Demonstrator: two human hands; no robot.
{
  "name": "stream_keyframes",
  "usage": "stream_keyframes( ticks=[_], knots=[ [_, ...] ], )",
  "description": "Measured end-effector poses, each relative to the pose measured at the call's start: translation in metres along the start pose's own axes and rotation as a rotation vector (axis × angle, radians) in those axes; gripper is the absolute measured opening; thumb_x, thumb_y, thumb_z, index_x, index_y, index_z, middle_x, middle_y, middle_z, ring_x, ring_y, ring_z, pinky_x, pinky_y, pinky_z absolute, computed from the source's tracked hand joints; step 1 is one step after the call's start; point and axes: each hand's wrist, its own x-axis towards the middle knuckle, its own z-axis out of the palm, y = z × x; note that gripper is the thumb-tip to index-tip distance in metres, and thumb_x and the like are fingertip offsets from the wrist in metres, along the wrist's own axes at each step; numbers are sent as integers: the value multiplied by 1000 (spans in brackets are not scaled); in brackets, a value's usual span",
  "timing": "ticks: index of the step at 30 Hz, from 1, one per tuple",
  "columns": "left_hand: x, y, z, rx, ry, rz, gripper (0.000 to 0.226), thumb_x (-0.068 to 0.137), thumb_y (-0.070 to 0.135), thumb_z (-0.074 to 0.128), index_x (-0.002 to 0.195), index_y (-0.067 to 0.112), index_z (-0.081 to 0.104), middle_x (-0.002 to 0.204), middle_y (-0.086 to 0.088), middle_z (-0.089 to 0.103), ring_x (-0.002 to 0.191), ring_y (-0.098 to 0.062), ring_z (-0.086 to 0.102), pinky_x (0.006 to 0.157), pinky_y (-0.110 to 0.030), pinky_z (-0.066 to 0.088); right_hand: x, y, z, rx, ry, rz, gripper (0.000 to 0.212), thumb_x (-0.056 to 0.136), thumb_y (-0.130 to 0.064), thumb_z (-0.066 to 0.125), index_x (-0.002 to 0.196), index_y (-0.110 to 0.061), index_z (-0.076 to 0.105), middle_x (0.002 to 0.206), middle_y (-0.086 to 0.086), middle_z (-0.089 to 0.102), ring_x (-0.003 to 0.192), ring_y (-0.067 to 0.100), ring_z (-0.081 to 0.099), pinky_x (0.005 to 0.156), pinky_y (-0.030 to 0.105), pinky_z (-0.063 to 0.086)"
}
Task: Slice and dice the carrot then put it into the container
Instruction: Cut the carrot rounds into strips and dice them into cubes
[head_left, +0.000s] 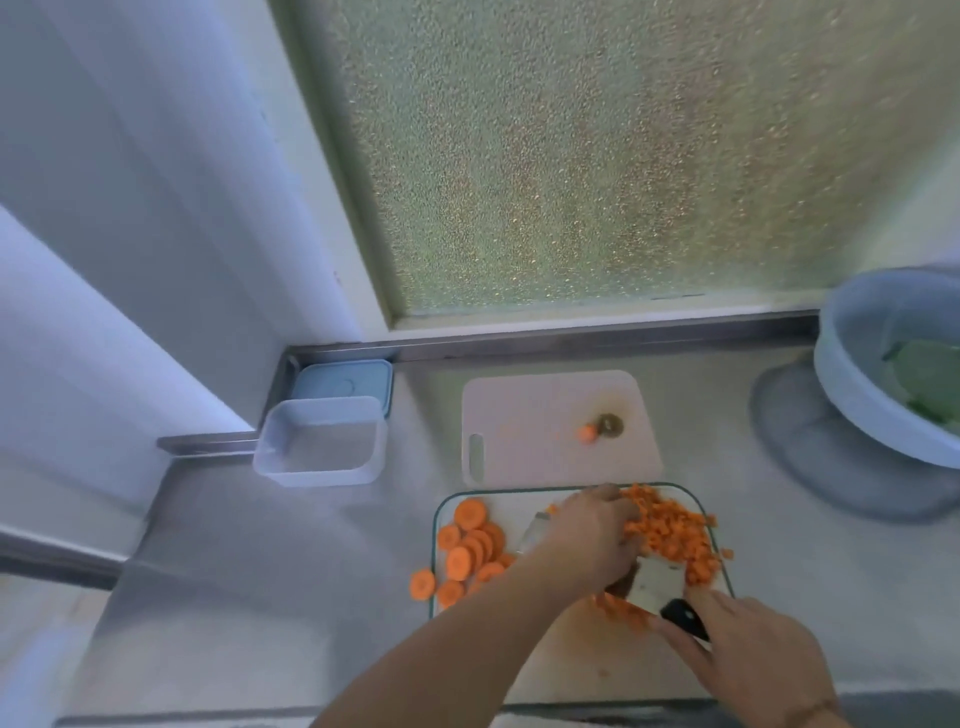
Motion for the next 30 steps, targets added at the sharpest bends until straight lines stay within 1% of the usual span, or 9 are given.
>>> stream_keyframes(
  ticks=[3, 6, 9, 12, 17, 20, 22, 25, 30],
  knots=[
    [-3, -5, 6, 56, 45, 165, 22, 90, 33, 72, 99, 15, 78, 103, -9, 70, 100, -34, 59, 87, -44, 46, 3, -10, -8, 1, -47, 23, 83, 91, -74, 13, 81, -18, 73, 47, 2, 59, 30, 22, 50, 29, 26, 35],
    [-3, -11, 4, 83, 84, 103, 29, 87, 36, 59, 95, 18, 81, 101, -5, 71, 99, -33, 55, 86, -46, 43, 6, -22, -24, -32, -129, 96, 82, 89, -74, 10, 87, -22, 74, 57, 2, 66, 32, 18, 52, 36, 20, 26],
    [-4, -37, -17, 10, 149, 68, 29, 89, 22, 54, 103, 16, 79, 105, -7, 72, 99, -36, 58, 84, -45, 46, -4, -29, -34, -86, -179, 193, 66, 82, -81, 7, 100, -43, 57, 81, -10, 69, 68, 6, 66, 52, 25, 42],
    [-25, -88, -41, 5, 291, 87, 32, 85, 23, 48, 93, 18, 78, 94, -1, 73, 87, -33, 64, 74, -44, 55, -9, -32, -43, 122, -256, 446, 53, 80, -79, 25, 90, -35, 53, 84, -5, 68, 85, 15, 67, 65, 27, 45],
    [-81, -136, -52, 366, -18, 283, 36, 80, 45, 47, 102, 35, 73, 103, 16, 70, 105, -19, 57, 89, -34, 36, -14, -37, -43, 302, -241, 657, 45, 84, -65, 49, 74, -22, 57, 62, 5, 57, 81, 34, 65, 64, 38, 43],
    [-89, -133, -46, 467, -157, 270, 31, 76, 51, 61, 103, 40, 71, 102, 21, 68, 105, -18, 59, 91, -34, 44, -16, -46, -43, 349, -263, 680, 45, 84, -65, 50, 73, -22, 56, 64, 7, 61, 74, 33, 60, 65, 40, 46],
    [-87, -127, -41, 478, -223, 240, 30, 77, 47, 61, 102, 36, 72, 100, 17, 69, 103, -22, 60, 86, -38, 47, -17, -52, -41, 372, -287, 676, 48, 85, -68, 46, 72, -22, 54, 64, 6, 61, 66, 26, 56, 62, 35, 46],
    [-81, -109, -40, 500, -273, 155, 29, 91, 31, 56, 115, 26, 70, 113, 5, 67, 111, -29, 53, 91, -44, 37, -14, -60, -44, 348, -311, 648, 53, 84, -73, 38, 71, -23, 51, 60, 3, 60, 57, 11, 55, 53, 22, 41],
    [-61, -81, -43, 693, -371, 65, 25, 94, 22, 62, 118, 17, 65, 115, -2, 65, 118, -29, 44, 97, -44, 31, -11, -70, -46, 314, -381, 607, 56, 85, -74, 33, 73, -22, 50, 61, 3, 60, 57, 9, 56, 54, 20, 43]
  ],
)
